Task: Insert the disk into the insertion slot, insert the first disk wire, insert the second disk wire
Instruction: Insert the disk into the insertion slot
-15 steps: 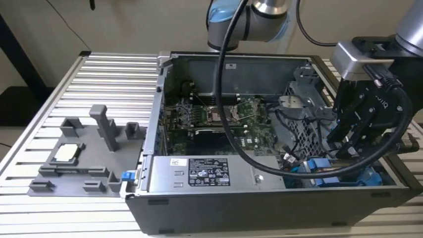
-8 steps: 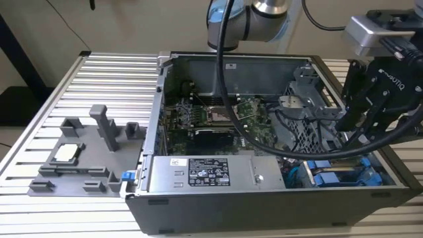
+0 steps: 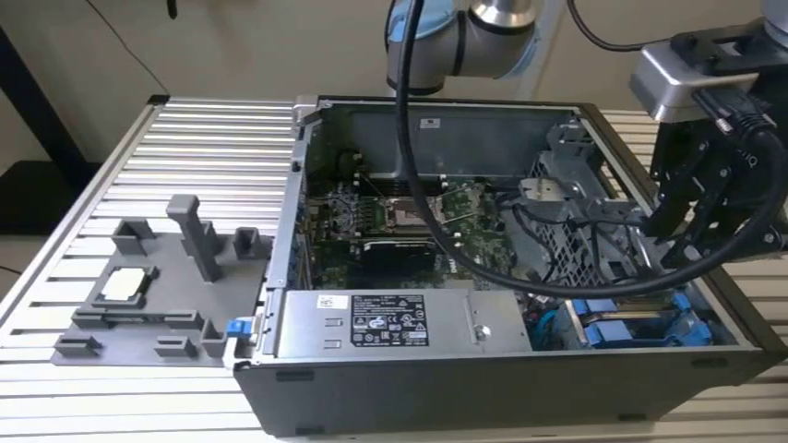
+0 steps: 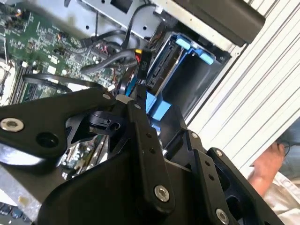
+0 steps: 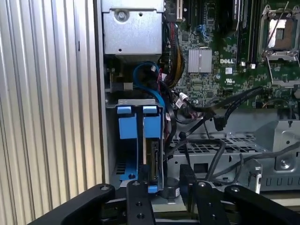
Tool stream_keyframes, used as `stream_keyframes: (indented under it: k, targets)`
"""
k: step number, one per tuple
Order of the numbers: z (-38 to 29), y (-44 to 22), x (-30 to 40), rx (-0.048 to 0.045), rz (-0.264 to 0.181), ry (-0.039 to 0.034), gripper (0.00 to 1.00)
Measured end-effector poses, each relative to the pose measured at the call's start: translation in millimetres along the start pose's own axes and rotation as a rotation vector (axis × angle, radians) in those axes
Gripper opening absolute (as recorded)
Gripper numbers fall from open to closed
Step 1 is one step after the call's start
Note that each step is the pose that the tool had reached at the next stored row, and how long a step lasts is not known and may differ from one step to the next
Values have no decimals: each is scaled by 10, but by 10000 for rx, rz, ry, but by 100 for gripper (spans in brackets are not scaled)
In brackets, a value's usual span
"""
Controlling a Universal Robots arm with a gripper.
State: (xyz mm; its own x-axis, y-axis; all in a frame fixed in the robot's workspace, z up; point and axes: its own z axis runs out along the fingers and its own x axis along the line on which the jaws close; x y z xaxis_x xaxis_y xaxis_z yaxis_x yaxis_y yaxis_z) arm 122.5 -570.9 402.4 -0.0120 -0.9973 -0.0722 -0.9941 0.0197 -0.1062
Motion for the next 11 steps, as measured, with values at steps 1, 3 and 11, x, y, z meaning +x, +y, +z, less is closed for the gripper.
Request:
stream_keyframes:
  k: [1, 3, 11]
  targets:
    - [3, -1, 0, -2, -20, -19, 40]
    - [5, -15, 0, -42, -119, -30, 40]
    - [22, -127, -1, -70, -524, -177, 40]
